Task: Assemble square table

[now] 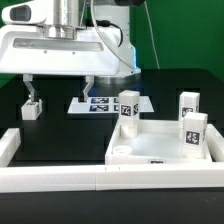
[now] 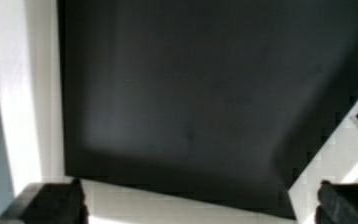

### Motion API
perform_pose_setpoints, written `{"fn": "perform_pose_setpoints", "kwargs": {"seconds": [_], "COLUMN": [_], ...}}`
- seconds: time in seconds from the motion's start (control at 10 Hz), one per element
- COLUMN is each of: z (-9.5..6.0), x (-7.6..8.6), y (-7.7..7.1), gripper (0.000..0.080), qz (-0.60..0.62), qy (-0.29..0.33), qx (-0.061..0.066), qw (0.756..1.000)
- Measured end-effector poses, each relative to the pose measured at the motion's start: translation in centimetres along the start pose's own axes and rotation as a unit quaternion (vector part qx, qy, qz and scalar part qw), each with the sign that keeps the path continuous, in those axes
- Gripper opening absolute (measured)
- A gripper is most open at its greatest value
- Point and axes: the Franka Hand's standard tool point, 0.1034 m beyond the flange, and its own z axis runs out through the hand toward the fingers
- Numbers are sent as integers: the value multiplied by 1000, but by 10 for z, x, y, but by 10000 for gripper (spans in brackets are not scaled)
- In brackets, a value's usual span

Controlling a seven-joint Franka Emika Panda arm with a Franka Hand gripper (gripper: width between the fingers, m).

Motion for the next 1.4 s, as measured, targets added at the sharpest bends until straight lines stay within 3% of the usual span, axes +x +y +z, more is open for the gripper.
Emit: {"fn": "perform_pose_setpoints", "kwargs": {"seconds": [0.1,0.2,0.3,0.5,0.6,0.7,0.8,1.1,1.3,1.4], "z": [1,3,6,12,10,12,12,18,26,22], "x": [-1,-6,-25,-74,-77,-81,-83,-86,-130,-143], "y": [-2,-8,4,39,52,55,47,44,60,59], "gripper": [649,649,649,649,649,649,649,649,649,649], "qz": [5,12,14,32,37,42,42,34,43,50], "qy": [-6,-35,-72,-145,-169,-185,-226,-304,-376,-421], "qx": [4,22,39,46,54,57,66,89,93,99], "qw": [1000,999,997,988,984,980,971,948,921,900]}}
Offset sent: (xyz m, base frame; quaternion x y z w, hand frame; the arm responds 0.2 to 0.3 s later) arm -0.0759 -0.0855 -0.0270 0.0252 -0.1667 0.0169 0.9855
